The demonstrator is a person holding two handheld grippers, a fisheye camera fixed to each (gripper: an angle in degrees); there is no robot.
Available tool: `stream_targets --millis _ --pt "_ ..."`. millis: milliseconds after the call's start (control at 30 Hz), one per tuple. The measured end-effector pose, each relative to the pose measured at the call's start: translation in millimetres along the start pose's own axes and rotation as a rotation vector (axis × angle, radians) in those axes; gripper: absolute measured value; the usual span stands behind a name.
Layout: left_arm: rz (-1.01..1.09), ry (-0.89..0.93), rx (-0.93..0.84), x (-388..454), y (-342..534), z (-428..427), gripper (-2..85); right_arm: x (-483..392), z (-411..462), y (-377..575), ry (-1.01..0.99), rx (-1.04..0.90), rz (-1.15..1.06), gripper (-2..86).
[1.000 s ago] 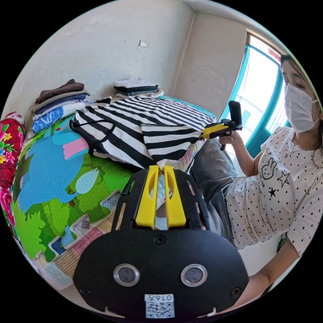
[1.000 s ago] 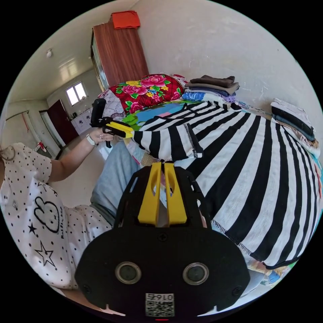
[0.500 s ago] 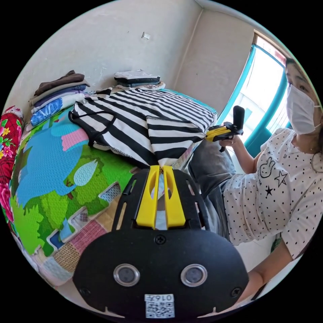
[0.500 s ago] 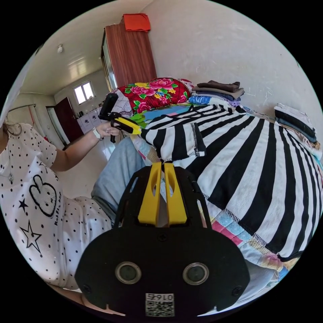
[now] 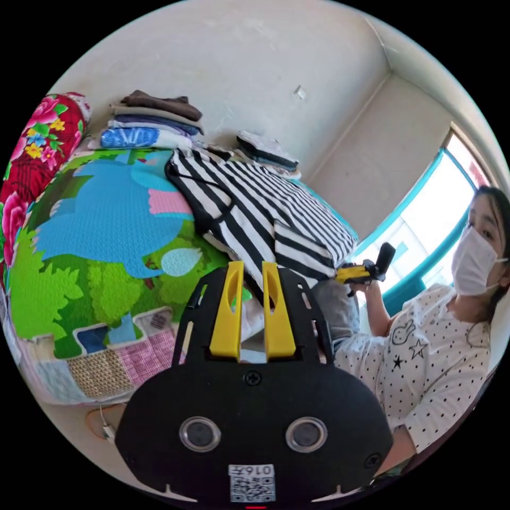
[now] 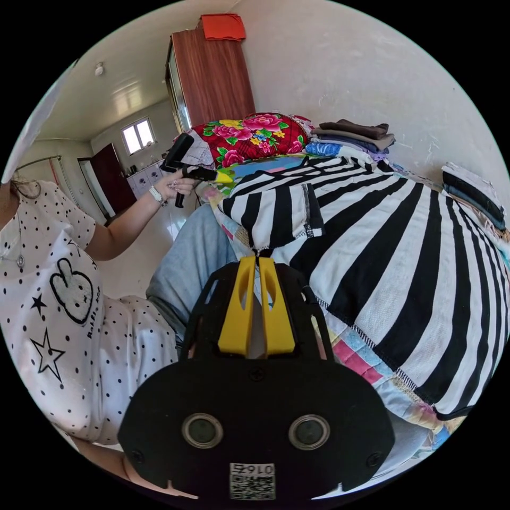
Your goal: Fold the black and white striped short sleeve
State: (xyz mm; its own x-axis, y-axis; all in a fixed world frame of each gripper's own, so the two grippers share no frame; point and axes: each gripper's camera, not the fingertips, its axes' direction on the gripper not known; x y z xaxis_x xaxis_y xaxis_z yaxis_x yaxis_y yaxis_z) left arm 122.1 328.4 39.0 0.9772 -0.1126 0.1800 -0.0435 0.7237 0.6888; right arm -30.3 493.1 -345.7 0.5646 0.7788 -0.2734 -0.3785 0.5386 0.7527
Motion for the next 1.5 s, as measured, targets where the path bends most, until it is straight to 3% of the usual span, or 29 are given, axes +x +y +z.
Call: stream_targets --millis 233,400,600,733,967,1167,1333,1500 --pt "-0.18 -0.074 -0.071 -52 -52 37 5.6 7 -17 -8 0.024 0.03 -0.014 0.2" --pt "-0.212 -0.154 -0.069 -65 -71 59 0.1 14 -42 -19 0.014 0.118 -0.017 -0.1" --pt "-0.069 -0.325 -0.137 -54 -76 71 0.8 23 -53 -35 0.052 0.129 -0.049 -0.3" --pt "-0.12 -0.29 -0.164 -66 -84 75 4.5 39 -50 -44 0.054 0.088 -0.025 -0.3" --pt "-0.044 -0.339 -0.03 -45 -93 78 1.4 57 -67 -63 0.045 0.112 -0.037 -0.3" --pt "-0.03 -0.429 -0.191 -56 -95 127 -0.8 80 -80 -88 0.05 0.115 -0.028 -0.3" --pt "-0.057 -0.388 -0.114 -67 -93 126 -1.0 106 -105 -121 0.14 0.125 -0.064 -0.3" --pt "-0.031 -0.554 0.044 -63 -125 117 -1.0 163 -146 -198 0.294 0.196 -0.07 0.2"
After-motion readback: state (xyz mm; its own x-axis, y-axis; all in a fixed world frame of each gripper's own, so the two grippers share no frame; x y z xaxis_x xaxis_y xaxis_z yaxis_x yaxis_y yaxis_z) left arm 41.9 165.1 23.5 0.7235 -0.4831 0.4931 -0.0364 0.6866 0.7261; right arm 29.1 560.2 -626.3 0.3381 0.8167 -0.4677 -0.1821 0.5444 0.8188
